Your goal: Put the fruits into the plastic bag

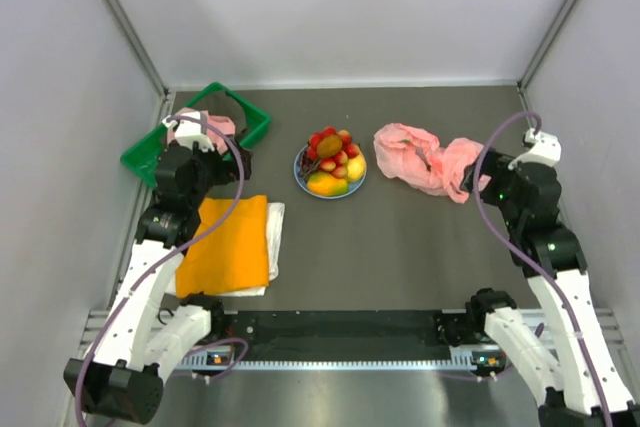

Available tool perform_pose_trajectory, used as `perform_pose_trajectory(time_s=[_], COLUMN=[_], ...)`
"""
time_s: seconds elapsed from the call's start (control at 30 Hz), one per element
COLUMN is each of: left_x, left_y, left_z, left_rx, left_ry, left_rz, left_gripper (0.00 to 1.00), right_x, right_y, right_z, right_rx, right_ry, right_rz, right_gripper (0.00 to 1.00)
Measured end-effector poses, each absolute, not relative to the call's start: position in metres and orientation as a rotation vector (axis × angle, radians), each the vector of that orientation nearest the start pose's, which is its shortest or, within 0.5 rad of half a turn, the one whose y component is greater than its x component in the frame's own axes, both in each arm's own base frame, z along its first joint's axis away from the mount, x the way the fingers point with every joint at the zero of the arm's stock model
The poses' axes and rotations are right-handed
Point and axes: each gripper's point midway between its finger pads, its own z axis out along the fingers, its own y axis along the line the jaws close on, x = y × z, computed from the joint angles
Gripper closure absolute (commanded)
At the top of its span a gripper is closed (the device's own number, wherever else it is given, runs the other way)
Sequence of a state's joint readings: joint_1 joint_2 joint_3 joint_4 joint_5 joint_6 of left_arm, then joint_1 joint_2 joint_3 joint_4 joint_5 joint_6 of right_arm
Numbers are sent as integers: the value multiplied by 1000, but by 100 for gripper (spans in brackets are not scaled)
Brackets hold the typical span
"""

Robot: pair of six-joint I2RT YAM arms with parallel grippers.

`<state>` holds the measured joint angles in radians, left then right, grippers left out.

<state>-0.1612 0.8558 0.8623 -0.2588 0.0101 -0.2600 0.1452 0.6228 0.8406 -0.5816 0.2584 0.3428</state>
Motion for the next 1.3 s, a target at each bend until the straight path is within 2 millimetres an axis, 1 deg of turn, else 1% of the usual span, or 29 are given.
perform_pose_trajectory(time_s=[0.07,0.1,0.17,0.3,0.37,0.43,0.63,0.77,0.87,0.9,0.97,1.07,1.1,1.17,1.2,1.23,1.3], left_x=[317,316,316,315,315,314,316,317,316,316,316,316,316,316,316,316,316], left_y=[-68,-70,-73,-77,-78,-79,-86,-89,-89,-89,-90,-89,-89,-89,-89,-89,-90], left_z=[272,271,270,270,270,270,263,260,260,260,260,260,260,260,260,260,260], left_rx=[-67,-62,-52,-36,-29,-24,-2,6,10,10,10,10,10,10,10,10,10], left_ry=[1839,1842,1847,1849,1850,1850,1877,1887,1888,1888,1888,1888,1888,1888,1888,1888,1888], left_rz=[-328,-334,-349,-372,-381,-387,-418,-431,-435,-436,-436,-435,-435,-435,-435,-435,-436], left_gripper=[1,1,1,1,1,1,1,1,1,1,1,1,1,1,1,1,1], right_x=[261,266,278,303,310,315,335,346,352,354,361,371,373,378,381,383,387], right_y=[11,14,20,29,31,32,34,35,37,37,38,38,38,37,36,36,35], right_z=[256,252,242,211,189,174,144,114,97,92,86,83,83,86,88,90,94], right_rx=[339,332,320,307,306,307,318,330,335,337,338,340,343,338,338,337,330], right_ry=[1925,1952,2015,2148,2221,2270,2334,2398,2435,2444,2451,2440,2435,2420,2409,2402,2390], right_rz=[93,97,101,96,85,71,45,23,13,10,7,10,12,11,12,11,9], right_gripper=[7,10,11,11,11,11,15,19,25,29,33,46,62,81,94,99,100])
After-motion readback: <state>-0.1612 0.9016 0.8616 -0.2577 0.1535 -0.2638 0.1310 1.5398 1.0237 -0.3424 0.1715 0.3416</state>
